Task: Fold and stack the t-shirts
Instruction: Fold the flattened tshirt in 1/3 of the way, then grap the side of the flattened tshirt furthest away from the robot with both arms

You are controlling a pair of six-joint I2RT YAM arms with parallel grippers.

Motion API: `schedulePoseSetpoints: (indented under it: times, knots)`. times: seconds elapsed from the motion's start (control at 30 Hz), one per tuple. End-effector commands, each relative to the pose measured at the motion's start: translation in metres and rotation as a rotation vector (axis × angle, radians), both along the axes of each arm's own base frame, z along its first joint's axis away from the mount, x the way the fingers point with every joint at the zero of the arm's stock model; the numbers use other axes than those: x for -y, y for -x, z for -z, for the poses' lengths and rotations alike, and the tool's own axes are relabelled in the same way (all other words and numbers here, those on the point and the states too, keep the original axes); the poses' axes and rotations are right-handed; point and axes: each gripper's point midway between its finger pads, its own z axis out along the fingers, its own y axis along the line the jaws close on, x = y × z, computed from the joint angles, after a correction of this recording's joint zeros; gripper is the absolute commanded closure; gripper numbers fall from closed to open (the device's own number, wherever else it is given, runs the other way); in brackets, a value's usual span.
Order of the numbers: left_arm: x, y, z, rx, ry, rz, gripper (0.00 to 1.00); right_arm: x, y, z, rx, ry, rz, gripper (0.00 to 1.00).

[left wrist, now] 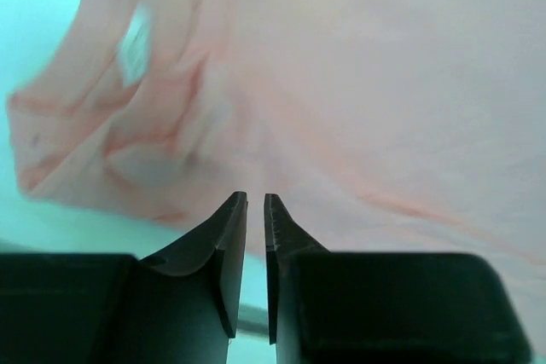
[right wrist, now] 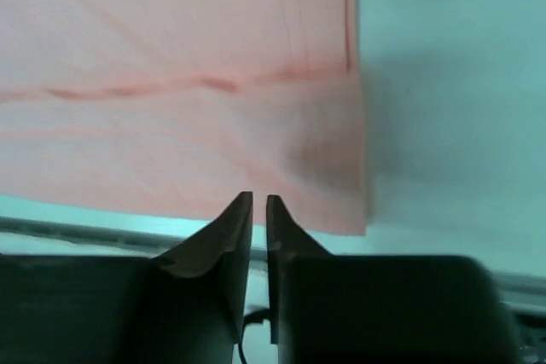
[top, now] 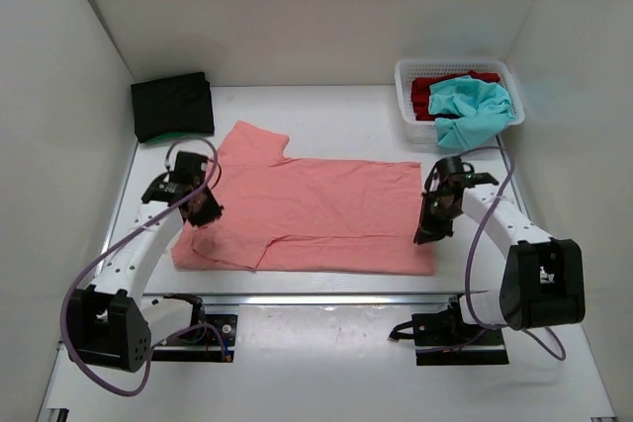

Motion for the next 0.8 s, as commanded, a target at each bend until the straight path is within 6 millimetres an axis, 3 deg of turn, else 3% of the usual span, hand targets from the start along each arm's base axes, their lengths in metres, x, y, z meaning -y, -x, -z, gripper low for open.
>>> schedulePoseSetpoints:
  times: [0.0,0.07,0.1,0.13,0.17,0.2,0.27,0.3,0.33,0.37,0.4,0.43,0.47,0.5,0.53,0.57,0.6,0.63,0.73,0.77]
  knots:
    - [0.007,-0.051,-0.064,0.22,0.035,0.009,0.75,0.014,-0.053,-0.049,0.201,0.001,0.058,0.88]
    - [-0.005,-0.089,-0.087,0.367,0.005,-0.042,0.73,0.019,-0.091,-0.08,0.335,0.006,0.063,0.82]
    - [-0.009,-0.103,-0.088,0.386,-0.01,-0.048,0.73,0.023,-0.105,-0.08,0.355,0.021,0.073,0.77]
    - [-0.014,-0.126,-0.103,0.462,-0.016,-0.068,0.71,0.025,-0.126,-0.088,0.407,0.019,0.079,0.73]
    - [-0.016,-0.15,-0.095,0.469,-0.049,-0.038,0.7,0.026,-0.14,-0.096,0.436,0.017,0.09,0.72]
    - [-0.016,-0.177,-0.094,0.487,-0.1,0.008,0.6,0.028,-0.159,-0.1,0.461,0.021,0.1,0.71]
    - [-0.016,-0.225,-0.114,0.573,-0.178,0.082,0.57,0.023,-0.182,-0.093,0.45,0.004,0.098,0.71]
    - [-0.02,-0.244,-0.099,0.55,-0.216,0.101,0.57,0.025,-0.195,-0.102,0.478,0.003,0.099,0.71]
    - [-0.02,-0.263,-0.117,0.594,-0.23,0.115,0.56,0.02,-0.2,-0.094,0.458,-0.004,0.086,0.72]
    - [-0.021,-0.287,-0.112,0.598,-0.219,0.126,0.55,0.019,-0.208,-0.092,0.457,0.0,0.077,0.71]
    - [-0.026,-0.301,-0.09,0.559,-0.213,0.143,0.52,0.019,-0.217,-0.098,0.473,-0.002,0.08,0.72]
    - [-0.025,-0.317,-0.104,0.595,-0.217,0.156,0.51,0.016,-0.222,-0.094,0.463,-0.013,0.077,0.71]
    - [-0.031,-0.333,-0.095,0.584,-0.223,0.158,0.51,0.014,-0.226,-0.091,0.454,-0.018,0.073,0.72]
    - [-0.034,-0.341,-0.075,0.546,-0.233,0.167,0.51,0.013,-0.231,-0.093,0.46,-0.022,0.073,0.72]
    - [-0.037,-0.35,-0.068,0.531,-0.241,0.163,0.51,0.012,-0.234,-0.091,0.454,-0.02,0.069,0.72]
    - [-0.04,-0.359,-0.074,0.546,-0.244,0.165,0.5,0.012,-0.234,-0.086,0.44,-0.023,0.073,0.73]
    - [-0.036,-0.365,-0.065,0.529,-0.236,0.18,0.5,0.012,-0.237,-0.082,0.43,-0.026,0.079,0.74]
    - [-0.035,-0.366,-0.047,0.497,-0.222,0.18,0.49,0.011,-0.239,-0.082,0.434,-0.027,0.072,0.74]
    - [-0.022,-0.364,-0.029,0.473,-0.178,0.208,0.49,0.016,-0.243,-0.073,0.404,-0.034,0.093,0.74]
    - [-0.021,-0.359,-0.015,0.444,-0.167,0.207,0.48,0.018,-0.244,-0.069,0.397,-0.034,0.097,0.74]
